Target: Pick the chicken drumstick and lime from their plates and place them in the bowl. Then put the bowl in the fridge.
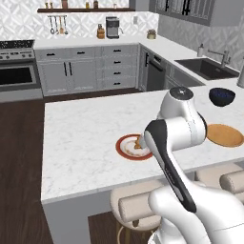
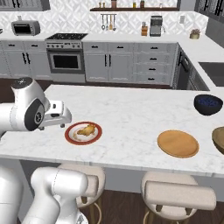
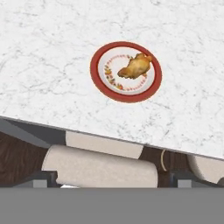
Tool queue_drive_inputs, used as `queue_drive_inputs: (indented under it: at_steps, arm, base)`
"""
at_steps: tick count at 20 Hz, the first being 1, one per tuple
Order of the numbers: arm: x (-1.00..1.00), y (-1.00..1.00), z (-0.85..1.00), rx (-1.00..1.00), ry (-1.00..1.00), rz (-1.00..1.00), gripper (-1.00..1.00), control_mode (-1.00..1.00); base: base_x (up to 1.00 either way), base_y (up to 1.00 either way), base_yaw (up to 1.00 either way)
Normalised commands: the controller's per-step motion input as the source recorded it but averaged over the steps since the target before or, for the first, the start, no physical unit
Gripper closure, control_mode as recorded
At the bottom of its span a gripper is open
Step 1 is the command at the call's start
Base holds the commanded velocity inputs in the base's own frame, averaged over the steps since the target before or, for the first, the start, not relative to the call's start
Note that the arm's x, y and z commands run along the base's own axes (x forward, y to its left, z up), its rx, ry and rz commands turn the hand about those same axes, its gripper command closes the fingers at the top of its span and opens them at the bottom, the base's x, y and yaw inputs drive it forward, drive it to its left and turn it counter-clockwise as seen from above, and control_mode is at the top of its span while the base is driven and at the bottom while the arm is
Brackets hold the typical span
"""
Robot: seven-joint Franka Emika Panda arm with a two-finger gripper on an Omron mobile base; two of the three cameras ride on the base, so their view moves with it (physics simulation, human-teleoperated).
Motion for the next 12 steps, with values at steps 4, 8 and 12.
queue_drive_inputs:
  at_steps: [4, 8, 12]
  arm:
    - [0.57, 0.02, -0.01, 0.0, 0.0, 0.0, -1.0, -1.0]
    - [1.0, 0.0, -0.13, 0.0, 0.01, -0.02, -1.0, -1.0]
    - [1.0, -0.3, -0.18, 0.1, 0.12, -0.08, -1.0, -1.0]
  base:
    - [0.17, 0.01, 0.0]
    - [0.0, 0.0, 0.0]
    - [0.0, 0.0, 0.0]
